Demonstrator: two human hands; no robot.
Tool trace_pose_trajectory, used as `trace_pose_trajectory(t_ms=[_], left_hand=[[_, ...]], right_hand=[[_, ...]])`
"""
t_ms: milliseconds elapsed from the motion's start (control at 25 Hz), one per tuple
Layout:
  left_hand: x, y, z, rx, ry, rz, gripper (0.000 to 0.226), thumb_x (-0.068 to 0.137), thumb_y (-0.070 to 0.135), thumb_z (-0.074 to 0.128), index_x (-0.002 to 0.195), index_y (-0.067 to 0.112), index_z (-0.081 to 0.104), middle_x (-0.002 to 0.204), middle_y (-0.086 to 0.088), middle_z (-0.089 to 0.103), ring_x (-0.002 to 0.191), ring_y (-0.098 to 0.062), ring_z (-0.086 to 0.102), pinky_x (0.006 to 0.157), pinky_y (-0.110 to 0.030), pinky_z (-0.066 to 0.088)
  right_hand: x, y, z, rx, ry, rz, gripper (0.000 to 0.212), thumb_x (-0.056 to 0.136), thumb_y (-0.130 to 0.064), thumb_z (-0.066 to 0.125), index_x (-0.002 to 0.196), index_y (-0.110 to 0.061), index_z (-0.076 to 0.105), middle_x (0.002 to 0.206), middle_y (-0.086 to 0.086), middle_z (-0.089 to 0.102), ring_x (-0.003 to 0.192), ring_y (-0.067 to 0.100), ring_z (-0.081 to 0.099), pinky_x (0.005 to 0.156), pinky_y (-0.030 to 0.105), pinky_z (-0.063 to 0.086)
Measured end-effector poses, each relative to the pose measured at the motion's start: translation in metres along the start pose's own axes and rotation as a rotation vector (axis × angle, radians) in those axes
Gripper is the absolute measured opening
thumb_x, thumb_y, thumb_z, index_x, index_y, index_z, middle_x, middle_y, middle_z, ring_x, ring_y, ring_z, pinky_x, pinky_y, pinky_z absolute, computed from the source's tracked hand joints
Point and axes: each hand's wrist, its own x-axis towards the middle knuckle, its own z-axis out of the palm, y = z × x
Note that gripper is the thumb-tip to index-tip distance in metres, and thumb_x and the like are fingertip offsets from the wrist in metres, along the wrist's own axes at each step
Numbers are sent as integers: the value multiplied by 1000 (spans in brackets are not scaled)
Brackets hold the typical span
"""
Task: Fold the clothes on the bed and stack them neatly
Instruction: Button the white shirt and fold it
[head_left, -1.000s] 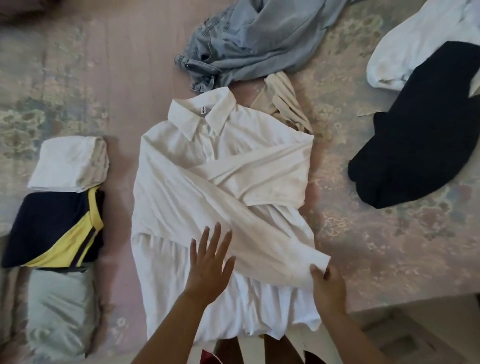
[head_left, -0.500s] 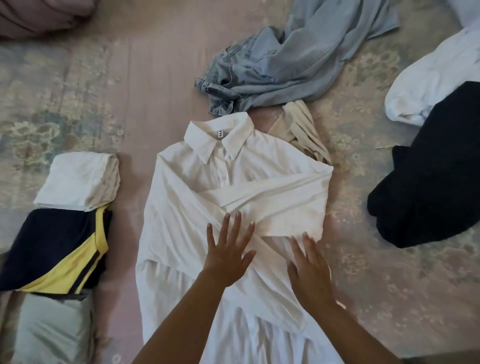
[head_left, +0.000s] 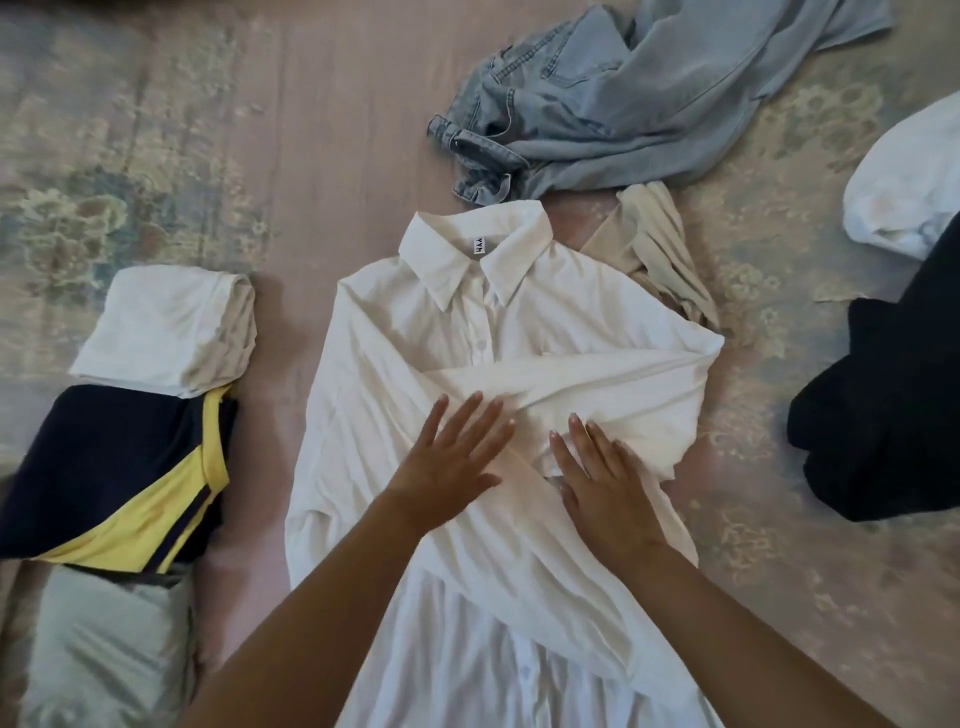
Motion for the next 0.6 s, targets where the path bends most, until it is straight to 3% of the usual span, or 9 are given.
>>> trace_pose_trajectory(t_ms=[160,280,360,480,600], left_hand=[[-38,-1,9,52,-41,95,75,70,58,80,133,21,63,139,-8,62,126,-28,60,115,-50,27],[-57,3,20,47,42,31,66,83,47,64,141,18,52,141,-13,59,129,-32,57,104,-53,42],[-57,8,26,44,93,-23,60,90,42,48,144,16,42,140,-15,59,129,-33,56,101,-54,46],[-55,14,30,40,143,-56,62,93,42,40,149,16,33,141,-15,57,131,-32,52,102,-56,42],[-55,13,37,42,189,-59,73,97,43,35,160,13,13,144,-15,53,133,-32,48,105,-57,38]], right_hand=[[33,9,-9,-117,-126,-113,51,96,-20,64,145,-10,52,158,14,42,148,31,36,120,51,31],[46,27,-22,-310,-196,-307,31,83,-13,77,113,-7,74,140,13,60,132,30,55,110,43,47],[47,39,-26,-374,-154,-361,24,72,-6,83,95,-7,76,119,13,71,111,31,67,92,40,56],[52,44,-30,-238,-6,-213,37,73,-9,85,107,-6,71,105,13,69,95,33,67,79,40,55],[69,33,-31,-209,127,-144,45,66,-8,89,109,-7,72,107,15,66,87,33,64,72,40,54]])
